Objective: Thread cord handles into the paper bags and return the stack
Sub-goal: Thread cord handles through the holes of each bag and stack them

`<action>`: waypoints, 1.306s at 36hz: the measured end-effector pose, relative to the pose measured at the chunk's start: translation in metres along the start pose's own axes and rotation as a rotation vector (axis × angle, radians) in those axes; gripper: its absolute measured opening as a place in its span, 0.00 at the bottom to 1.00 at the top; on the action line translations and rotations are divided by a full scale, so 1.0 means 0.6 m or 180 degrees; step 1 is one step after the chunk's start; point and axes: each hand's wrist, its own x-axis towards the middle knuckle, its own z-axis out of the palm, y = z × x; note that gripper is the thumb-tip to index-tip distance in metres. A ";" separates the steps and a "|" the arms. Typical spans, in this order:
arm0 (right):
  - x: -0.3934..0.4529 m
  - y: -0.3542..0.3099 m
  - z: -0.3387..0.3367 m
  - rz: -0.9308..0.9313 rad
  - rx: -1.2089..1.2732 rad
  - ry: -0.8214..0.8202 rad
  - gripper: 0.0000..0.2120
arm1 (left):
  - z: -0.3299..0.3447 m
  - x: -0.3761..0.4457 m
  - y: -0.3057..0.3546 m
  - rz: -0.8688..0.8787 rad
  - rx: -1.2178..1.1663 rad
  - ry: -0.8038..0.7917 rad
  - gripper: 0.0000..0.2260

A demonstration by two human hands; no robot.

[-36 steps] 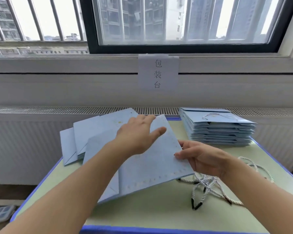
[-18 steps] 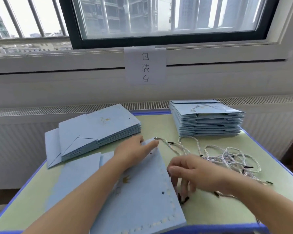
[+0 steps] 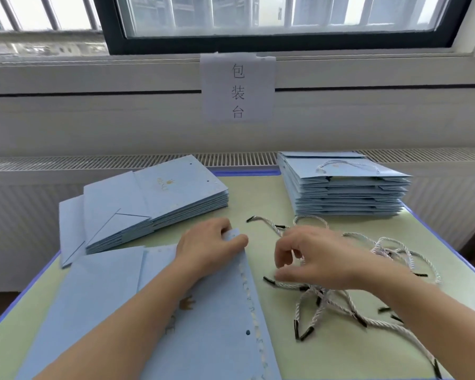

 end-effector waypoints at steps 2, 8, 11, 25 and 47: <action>0.005 -0.013 0.004 -0.0103 -0.0172 -0.0211 0.09 | 0.000 0.002 -0.004 -0.0047 -0.0129 -0.0028 0.18; 0.009 -0.020 0.007 -0.0291 -0.0085 -0.0317 0.03 | 0.001 0.003 -0.008 -0.0034 -0.0181 -0.0035 0.17; 0.011 0.001 -0.009 -0.0129 0.0267 -0.0129 0.03 | 0.000 0.004 -0.009 0.0010 -0.0192 -0.0058 0.17; 0.004 0.043 -0.021 -0.0288 0.0017 -0.0798 0.11 | -0.004 -0.001 -0.006 0.0117 -0.0211 -0.0067 0.15; 0.016 0.025 -0.018 -0.0218 0.0045 -0.0258 0.18 | -0.003 0.004 -0.013 0.0187 -0.0453 -0.0186 0.18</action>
